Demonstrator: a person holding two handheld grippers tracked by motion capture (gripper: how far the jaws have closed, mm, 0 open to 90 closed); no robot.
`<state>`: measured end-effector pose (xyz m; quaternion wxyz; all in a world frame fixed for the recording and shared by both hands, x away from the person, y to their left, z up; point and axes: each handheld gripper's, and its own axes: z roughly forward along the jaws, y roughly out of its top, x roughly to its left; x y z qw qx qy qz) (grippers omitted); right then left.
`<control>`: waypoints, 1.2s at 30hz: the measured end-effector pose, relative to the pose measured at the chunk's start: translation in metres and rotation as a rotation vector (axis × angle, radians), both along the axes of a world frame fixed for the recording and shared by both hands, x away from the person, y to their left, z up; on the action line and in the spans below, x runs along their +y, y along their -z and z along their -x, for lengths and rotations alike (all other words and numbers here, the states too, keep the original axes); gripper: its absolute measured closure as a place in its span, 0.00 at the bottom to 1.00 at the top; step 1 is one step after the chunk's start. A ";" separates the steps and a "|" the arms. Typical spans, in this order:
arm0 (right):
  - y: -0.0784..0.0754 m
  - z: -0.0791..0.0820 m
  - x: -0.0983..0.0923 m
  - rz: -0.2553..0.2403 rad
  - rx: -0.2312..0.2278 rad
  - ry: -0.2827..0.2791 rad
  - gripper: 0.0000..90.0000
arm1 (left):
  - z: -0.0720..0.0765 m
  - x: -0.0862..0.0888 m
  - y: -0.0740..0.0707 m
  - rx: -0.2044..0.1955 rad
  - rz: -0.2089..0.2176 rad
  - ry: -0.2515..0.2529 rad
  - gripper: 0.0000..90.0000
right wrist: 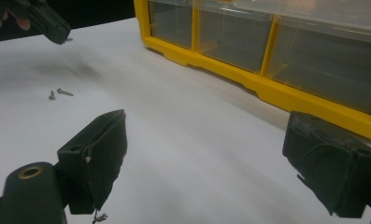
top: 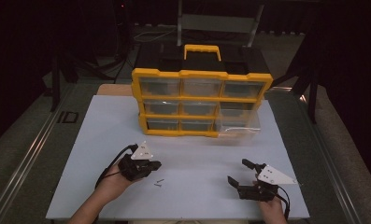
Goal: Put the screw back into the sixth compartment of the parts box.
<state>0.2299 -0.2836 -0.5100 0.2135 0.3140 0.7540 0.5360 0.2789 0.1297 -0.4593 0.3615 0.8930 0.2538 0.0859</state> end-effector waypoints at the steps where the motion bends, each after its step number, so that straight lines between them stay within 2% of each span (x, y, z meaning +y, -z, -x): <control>1: 0.000 0.000 0.000 0.001 0.000 -0.001 0.15 | -0.001 0.000 -0.002 -0.003 0.004 -0.002 0.98; 18: 0.000 0.000 0.001 0.005 0.000 -0.002 0.15 | -0.013 -0.013 -0.035 -0.061 0.055 0.010 0.98; 34: 0.000 0.000 0.000 0.006 0.000 0.001 0.15 | -0.030 -0.039 -0.076 -0.124 0.087 0.052 0.98; 36: 0.000 0.000 0.000 0.006 0.002 0.001 0.15 | -0.034 -0.043 -0.082 -0.122 0.106 0.057 0.98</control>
